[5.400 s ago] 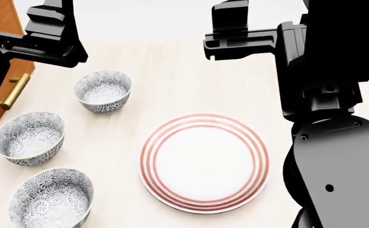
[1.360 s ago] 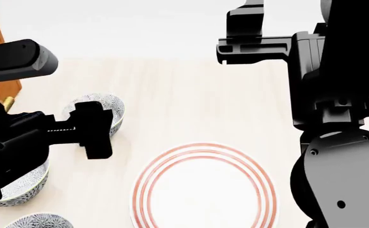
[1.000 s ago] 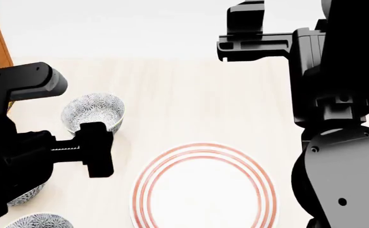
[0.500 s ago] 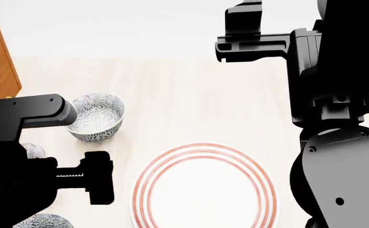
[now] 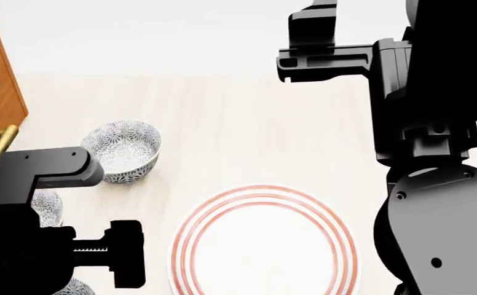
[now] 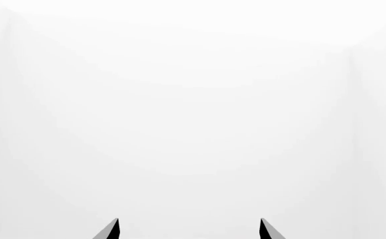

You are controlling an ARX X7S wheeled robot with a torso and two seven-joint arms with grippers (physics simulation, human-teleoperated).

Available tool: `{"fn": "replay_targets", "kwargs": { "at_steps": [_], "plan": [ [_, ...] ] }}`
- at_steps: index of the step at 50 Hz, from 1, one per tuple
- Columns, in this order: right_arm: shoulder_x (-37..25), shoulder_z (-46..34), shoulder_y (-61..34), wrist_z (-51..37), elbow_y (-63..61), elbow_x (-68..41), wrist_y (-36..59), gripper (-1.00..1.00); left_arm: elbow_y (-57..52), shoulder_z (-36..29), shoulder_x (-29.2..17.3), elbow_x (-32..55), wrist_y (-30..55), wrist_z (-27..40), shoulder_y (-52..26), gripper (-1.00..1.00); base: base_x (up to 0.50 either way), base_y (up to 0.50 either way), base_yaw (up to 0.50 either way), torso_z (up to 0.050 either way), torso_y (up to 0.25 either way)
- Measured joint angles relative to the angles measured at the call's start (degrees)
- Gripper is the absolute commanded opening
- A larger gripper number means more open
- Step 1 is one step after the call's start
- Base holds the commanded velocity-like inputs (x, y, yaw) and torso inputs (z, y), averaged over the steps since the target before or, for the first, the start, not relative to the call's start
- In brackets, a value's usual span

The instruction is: Put the bowl at the front on the plate.

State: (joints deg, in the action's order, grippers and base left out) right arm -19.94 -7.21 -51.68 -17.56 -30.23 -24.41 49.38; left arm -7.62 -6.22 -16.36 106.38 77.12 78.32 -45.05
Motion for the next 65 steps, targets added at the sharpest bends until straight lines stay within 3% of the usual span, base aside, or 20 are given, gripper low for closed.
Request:
{"fn": "replay_targets", "kwargs": {
  "at_steps": [65],
  "plan": [
    [-0.96, -0.79, 1.45, -0.8, 0.86, 0.09, -2.32, 1.0, -0.58, -5.59, -3.71, -2.39, -3.63, -3.59, 10.59, 1.0, 0.0, 0.0, 0.0, 0.0, 0.0]
  ]
}}
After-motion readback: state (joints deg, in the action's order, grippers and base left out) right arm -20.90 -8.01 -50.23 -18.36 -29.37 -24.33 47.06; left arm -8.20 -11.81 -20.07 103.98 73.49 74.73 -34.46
